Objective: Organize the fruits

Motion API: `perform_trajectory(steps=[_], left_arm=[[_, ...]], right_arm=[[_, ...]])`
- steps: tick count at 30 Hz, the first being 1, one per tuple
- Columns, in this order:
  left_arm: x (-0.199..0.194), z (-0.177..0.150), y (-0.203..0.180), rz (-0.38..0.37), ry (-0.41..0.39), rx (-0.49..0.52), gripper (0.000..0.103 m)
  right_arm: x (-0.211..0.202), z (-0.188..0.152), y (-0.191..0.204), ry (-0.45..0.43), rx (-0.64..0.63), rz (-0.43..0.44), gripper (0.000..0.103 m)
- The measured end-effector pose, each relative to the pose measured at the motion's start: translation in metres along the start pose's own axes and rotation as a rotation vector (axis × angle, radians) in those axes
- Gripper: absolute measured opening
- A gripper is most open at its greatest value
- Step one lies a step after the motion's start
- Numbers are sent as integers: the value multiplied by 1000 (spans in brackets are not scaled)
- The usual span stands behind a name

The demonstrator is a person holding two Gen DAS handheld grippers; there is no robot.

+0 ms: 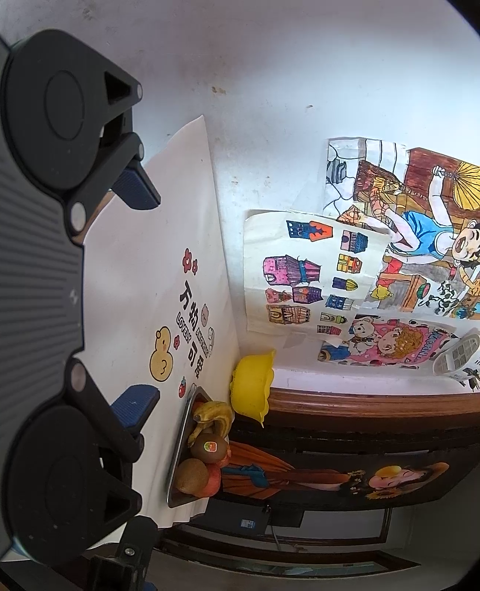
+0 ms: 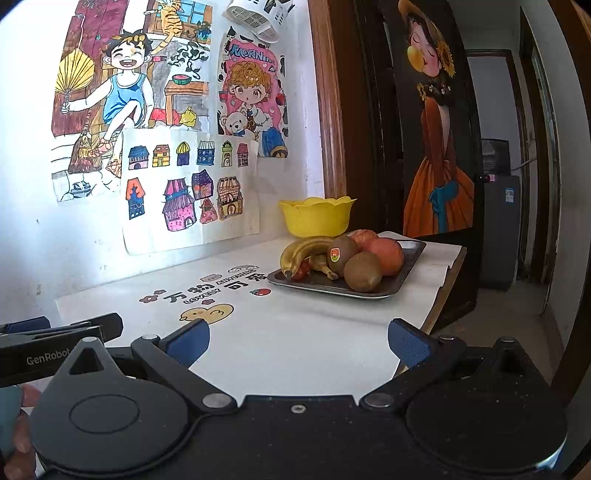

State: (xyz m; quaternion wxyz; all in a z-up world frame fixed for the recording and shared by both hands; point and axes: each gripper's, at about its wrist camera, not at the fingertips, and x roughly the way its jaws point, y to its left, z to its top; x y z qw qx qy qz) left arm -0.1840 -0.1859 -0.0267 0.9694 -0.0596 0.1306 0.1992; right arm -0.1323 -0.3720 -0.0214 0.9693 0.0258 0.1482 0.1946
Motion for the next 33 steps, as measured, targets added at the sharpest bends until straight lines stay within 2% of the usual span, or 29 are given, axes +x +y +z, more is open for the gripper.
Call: perform_trajectory(steps=[33], left_arm=[[4,0,-1,16,37,15,103]], right_arm=[[4,-5,4,30,-2,21,102]])
